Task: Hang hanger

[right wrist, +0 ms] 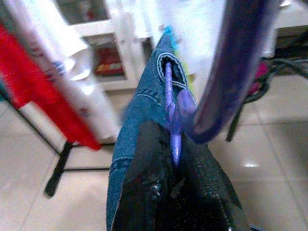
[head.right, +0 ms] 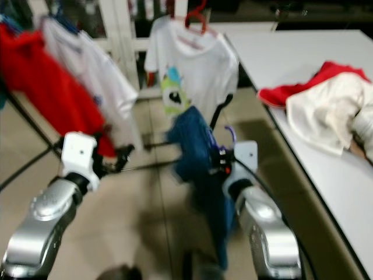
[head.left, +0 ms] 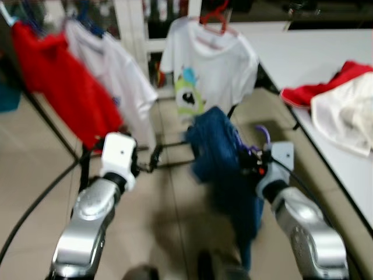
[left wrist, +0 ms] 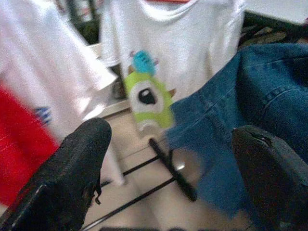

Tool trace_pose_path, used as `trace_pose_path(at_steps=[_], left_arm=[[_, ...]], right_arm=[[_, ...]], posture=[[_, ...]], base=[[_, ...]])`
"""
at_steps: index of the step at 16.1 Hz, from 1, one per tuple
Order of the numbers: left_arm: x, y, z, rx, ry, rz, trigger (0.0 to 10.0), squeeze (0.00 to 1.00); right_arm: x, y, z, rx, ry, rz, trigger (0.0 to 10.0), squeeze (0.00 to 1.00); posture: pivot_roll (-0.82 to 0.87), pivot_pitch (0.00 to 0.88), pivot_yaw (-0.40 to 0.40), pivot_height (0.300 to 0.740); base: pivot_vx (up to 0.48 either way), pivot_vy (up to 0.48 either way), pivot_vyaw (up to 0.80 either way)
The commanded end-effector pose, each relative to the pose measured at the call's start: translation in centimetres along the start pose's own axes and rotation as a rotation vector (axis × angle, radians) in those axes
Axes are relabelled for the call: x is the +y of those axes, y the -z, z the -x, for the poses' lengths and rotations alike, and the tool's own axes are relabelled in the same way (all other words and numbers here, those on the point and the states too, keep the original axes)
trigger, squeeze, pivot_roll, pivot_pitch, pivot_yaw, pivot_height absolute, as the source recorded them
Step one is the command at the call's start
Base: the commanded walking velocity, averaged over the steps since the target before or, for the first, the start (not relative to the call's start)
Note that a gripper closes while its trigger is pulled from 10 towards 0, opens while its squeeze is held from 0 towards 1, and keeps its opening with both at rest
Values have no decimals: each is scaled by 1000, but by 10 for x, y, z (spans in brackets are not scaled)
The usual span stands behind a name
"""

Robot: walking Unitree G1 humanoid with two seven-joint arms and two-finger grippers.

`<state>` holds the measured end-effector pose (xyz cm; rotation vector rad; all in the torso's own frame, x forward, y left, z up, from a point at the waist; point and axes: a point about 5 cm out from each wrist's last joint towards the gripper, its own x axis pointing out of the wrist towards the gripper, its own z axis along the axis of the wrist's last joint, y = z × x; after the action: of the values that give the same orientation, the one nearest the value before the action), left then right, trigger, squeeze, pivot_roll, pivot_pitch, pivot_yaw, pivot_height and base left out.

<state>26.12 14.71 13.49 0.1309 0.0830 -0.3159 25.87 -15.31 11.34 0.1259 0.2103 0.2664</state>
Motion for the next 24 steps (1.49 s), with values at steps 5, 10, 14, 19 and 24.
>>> trace_pose_path(at_steps=[5,10,14,19,24], left_arm=[[-3,-1,-9,-8,55,-10,10000,0],[6,-4,-10,-30,27,-27,10000,0],[19,-18,-14,-104,-21,25,10000,0],[14,-17,-22,-97,19,21,10000,0],[7,-17,-24,-95,60,-17,10000,0]], right_arm=[[-1,-8,-6,-37,-38,91,10000,0],[4,-3,-15,-58,-1,81,10000,0],[3,-3,-18,-88,43,44,10000,0],[-4,-11,-20,-127,87,71,10000,0],[0,-18,-27,-127,14,153,10000,0]], posture=[[-55,76,18,740],[-32,50,28,740],[-20,35,66,740],[-33,21,93,740],[-33,16,82,740]], base=[[389,0,0],[388,0,578],[387,0,0],[388,0,0],[387,0,0]])
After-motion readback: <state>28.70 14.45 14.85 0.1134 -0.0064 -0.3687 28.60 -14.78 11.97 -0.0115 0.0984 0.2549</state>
